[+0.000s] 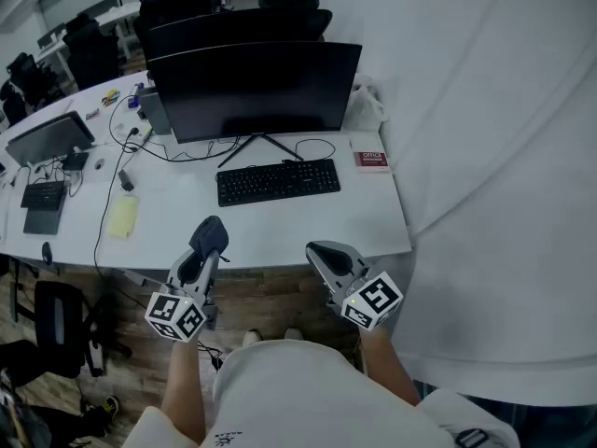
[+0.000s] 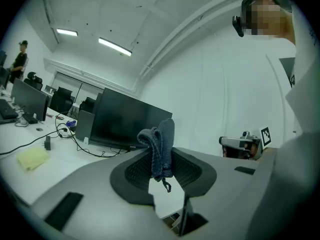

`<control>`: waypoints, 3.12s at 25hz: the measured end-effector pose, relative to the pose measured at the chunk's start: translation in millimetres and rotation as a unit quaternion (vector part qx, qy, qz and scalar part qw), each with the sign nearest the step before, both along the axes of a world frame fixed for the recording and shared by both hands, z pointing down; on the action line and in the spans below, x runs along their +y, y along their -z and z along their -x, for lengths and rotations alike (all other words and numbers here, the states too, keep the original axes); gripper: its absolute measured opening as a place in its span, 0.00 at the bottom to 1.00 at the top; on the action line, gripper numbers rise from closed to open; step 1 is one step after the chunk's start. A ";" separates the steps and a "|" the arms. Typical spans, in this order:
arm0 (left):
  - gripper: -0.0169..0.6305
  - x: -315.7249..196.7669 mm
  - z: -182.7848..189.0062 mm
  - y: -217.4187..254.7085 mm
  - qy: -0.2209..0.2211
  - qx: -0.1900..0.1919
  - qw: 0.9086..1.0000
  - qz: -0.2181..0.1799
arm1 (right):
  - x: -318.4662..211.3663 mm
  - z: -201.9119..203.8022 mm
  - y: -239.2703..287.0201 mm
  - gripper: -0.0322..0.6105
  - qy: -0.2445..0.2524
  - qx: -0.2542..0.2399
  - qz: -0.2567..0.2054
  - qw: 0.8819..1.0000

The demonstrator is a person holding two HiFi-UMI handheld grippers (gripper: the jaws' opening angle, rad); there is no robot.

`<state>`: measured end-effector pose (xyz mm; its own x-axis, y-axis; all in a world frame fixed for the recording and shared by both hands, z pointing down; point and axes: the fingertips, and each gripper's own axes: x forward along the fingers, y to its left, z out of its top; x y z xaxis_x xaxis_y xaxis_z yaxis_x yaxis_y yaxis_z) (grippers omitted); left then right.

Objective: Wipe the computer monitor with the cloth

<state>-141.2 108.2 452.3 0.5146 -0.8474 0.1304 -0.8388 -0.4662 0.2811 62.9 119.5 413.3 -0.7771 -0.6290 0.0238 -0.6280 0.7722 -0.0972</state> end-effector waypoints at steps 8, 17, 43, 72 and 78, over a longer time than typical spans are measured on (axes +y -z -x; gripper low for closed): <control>0.19 11.4 -28.9 -6.8 0.013 -0.006 1.000 0.001 | 8.0 -22.3 -11.1 0.08 0.016 0.001 0.002 1.000; 0.19 14.8 -30.6 0.5 0.018 -0.027 0.999 0.001 | 11.2 -26.9 -8.2 0.08 0.042 -0.003 -0.002 0.999; 0.19 -204.6 59.0 59.7 -0.040 -0.227 0.970 -0.080 | -169.0 148.0 34.1 0.08 0.077 0.033 -0.010 0.996; 0.19 -389.0 188.0 201.2 -0.027 -0.556 0.813 -0.170 | -327.2 293.3 90.7 0.08 0.075 0.036 -0.061 0.995; 0.19 -413.8 199.8 211.3 -0.006 -0.636 0.753 -0.168 | -332.5 293.2 95.0 0.08 0.074 0.032 -0.067 0.994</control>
